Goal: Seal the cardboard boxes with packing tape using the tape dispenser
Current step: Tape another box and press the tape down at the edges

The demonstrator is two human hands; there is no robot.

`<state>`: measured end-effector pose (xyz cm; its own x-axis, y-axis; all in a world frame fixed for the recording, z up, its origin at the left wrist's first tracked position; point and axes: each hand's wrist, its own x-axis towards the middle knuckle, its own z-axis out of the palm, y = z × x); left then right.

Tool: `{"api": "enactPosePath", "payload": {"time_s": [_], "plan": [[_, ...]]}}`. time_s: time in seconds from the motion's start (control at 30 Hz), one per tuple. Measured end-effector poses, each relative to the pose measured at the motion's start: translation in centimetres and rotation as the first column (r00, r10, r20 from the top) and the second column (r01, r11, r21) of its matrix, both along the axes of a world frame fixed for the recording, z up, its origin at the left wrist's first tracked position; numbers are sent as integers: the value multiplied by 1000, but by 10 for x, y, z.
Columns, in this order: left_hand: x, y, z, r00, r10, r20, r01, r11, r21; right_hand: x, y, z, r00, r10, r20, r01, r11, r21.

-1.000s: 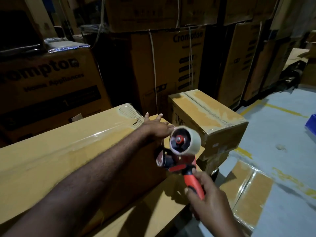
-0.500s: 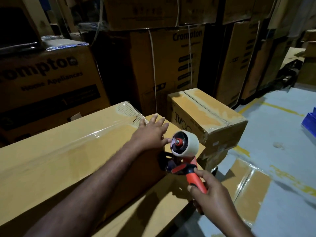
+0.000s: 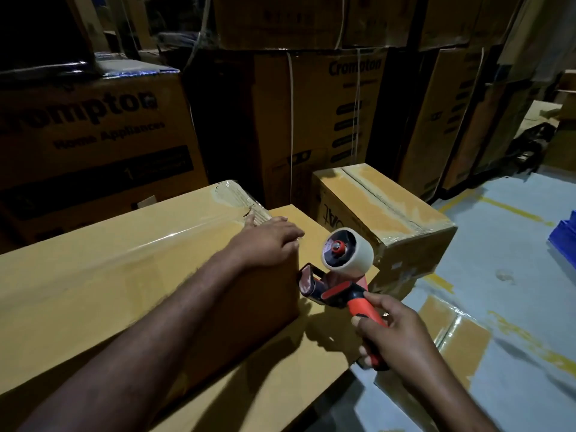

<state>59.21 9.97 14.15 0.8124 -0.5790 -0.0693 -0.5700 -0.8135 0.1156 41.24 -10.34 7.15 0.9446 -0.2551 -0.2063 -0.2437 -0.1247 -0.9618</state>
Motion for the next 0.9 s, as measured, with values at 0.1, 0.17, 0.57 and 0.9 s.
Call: {"api": "enactPosePath", "payload": {"time_s": [0.1,0.17,0.57,0.9], "plan": [[-7,30,1,995,19,98,-25,998,60,7,-4,3,999,-30,19,29,998,49],[-15,57,-1,991,40,124,-45,998,36,15,-3,2,998,-47,39,44,997,58],[-49,93,-15,902,408,141,-409,912,-22,101,87,-62,997,73,-9,-69,967,244],[-50,101,-18,918,370,145,-388,912,131,145,152,-109,984,63,-164,-23,971,236]]}}
